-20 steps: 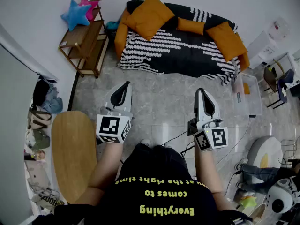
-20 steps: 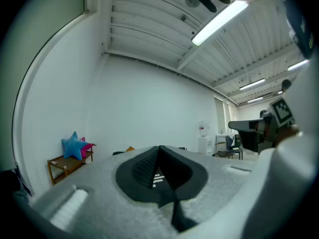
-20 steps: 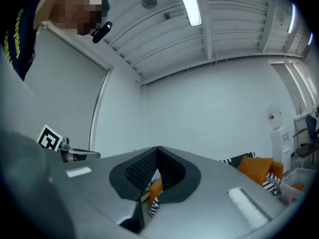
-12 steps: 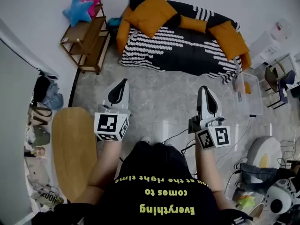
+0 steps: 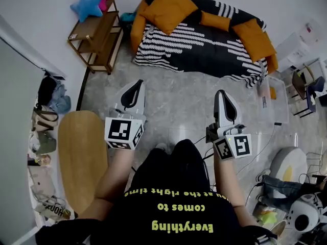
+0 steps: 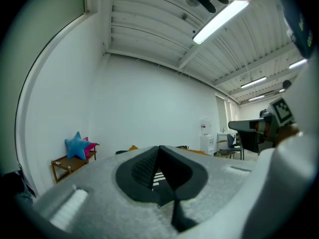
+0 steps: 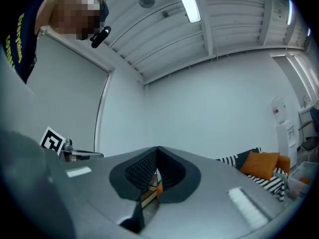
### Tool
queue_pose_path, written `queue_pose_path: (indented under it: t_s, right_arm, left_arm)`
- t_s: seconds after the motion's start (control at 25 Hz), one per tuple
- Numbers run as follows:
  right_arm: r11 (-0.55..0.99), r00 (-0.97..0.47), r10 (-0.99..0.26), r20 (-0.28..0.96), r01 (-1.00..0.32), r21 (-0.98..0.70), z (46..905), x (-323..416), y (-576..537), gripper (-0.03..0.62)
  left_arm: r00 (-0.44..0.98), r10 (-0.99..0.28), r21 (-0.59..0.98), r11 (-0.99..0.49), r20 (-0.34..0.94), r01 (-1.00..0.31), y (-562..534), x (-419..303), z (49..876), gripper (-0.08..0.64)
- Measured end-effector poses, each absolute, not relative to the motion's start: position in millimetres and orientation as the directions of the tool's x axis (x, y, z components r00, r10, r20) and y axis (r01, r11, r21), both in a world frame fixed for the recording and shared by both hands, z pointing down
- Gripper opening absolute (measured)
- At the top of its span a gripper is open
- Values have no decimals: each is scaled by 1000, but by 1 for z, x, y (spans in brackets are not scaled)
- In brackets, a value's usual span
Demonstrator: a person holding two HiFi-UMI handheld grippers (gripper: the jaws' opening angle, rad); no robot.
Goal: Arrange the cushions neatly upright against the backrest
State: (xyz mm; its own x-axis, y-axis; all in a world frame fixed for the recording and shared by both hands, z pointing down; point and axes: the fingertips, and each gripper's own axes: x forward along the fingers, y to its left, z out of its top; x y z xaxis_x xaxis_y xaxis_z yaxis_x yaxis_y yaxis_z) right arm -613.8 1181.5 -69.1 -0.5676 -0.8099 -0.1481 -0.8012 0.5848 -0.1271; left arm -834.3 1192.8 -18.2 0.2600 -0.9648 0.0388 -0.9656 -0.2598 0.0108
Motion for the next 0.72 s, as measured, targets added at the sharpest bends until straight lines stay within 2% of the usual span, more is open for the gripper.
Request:
queue_pose_path:
  t_s: [0.36, 0.72]
  right_arm:
    - [601, -591, -800, -105, -787, -141, -52, -617, 1147, 12]
    - [644, -638, -764, -95, -747, -165, -42, -609, 1056, 12]
  left_arm:
    - [251, -966, 7, -251, 67, -968, 1168, -833, -12, 2]
    - [213, -974, 17, -212, 74, -977, 1094, -818, -8, 2]
